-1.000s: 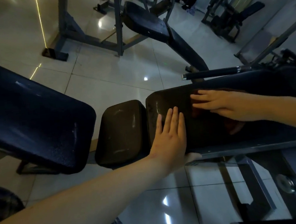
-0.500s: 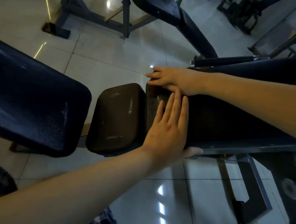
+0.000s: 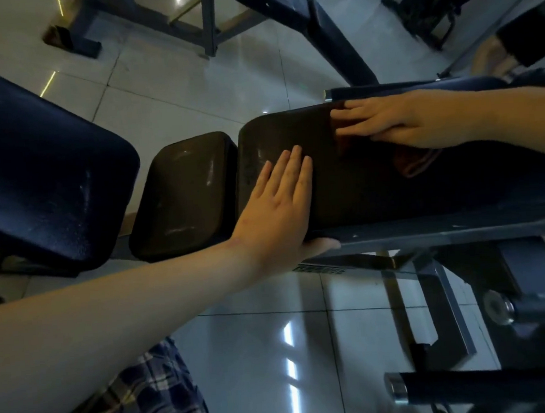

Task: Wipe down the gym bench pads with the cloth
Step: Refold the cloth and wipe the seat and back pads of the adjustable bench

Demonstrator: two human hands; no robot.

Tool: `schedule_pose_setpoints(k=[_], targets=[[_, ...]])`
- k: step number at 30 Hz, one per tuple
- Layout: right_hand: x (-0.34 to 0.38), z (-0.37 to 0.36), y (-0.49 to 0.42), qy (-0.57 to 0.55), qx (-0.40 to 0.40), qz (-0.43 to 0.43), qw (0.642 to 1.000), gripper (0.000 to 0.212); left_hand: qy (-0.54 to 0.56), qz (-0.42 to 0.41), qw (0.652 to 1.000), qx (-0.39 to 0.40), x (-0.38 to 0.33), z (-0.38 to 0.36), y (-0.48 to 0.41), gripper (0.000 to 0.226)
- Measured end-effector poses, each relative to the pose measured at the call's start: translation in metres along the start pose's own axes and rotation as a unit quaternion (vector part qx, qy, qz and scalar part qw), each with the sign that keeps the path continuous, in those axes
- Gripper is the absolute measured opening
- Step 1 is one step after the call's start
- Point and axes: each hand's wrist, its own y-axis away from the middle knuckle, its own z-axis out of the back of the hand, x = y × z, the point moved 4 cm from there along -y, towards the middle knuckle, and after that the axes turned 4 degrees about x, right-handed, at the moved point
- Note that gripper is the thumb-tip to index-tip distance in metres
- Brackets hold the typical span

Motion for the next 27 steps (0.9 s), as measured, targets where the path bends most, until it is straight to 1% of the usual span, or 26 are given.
schedule_pose_setpoints(k=[3, 6, 9, 11, 14, 16, 19, 21, 24, 27], targets=[[0.001, -0.001, -0.010, -0.022, -0.015, 0.006, 1.000, 0.054, -0.005, 0.010, 1.000, -0.012, -0.002, 0.003, 0.002, 0.114], [0.018, 0.001, -0.040, -0.020, -0.040, 0.017, 0.999, 0.052, -0.029, 0.054, 0.998, -0.009, -0.006, 0.007, 0.006, 0.120], [0.038, 0.004, -0.077, -0.017, -0.053, 0.037, 0.998, 0.049, -0.025, 0.122, 0.992, 0.038, 0.005, 0.006, 0.015, 0.126], [0.050, 0.005, -0.105, -0.007, -0.053, 0.049, 0.997, 0.049, -0.020, 0.148, 0.987, 0.067, 0.019, 0.007, 0.021, 0.129], [0.068, 0.007, -0.137, 0.013, -0.054, 0.050, 0.997, 0.050, -0.004, 0.157, 0.983, 0.091, 0.032, 0.008, 0.027, 0.131], [0.074, 0.007, -0.146, 0.027, -0.055, 0.039, 0.997, 0.051, 0.009, 0.142, 0.984, 0.104, 0.033, 0.008, 0.027, 0.129], [0.074, 0.003, -0.139, 0.038, -0.054, 0.035, 0.997, 0.051, 0.024, 0.120, 0.986, 0.113, 0.039, 0.008, 0.030, 0.127], [0.075, 0.002, -0.120, 0.032, -0.037, 0.039, 0.998, 0.051, 0.018, 0.103, 0.989, 0.105, 0.045, 0.008, 0.032, 0.127], [0.066, -0.001, -0.075, 0.025, -0.021, 0.055, 0.998, 0.052, 0.038, 0.087, 0.991, 0.092, 0.046, 0.007, 0.034, 0.129], [0.039, -0.010, -0.017, 0.011, 0.028, 0.055, 0.998, 0.048, 0.071, 0.086, 0.990, 0.088, 0.046, 0.008, 0.036, 0.128]])
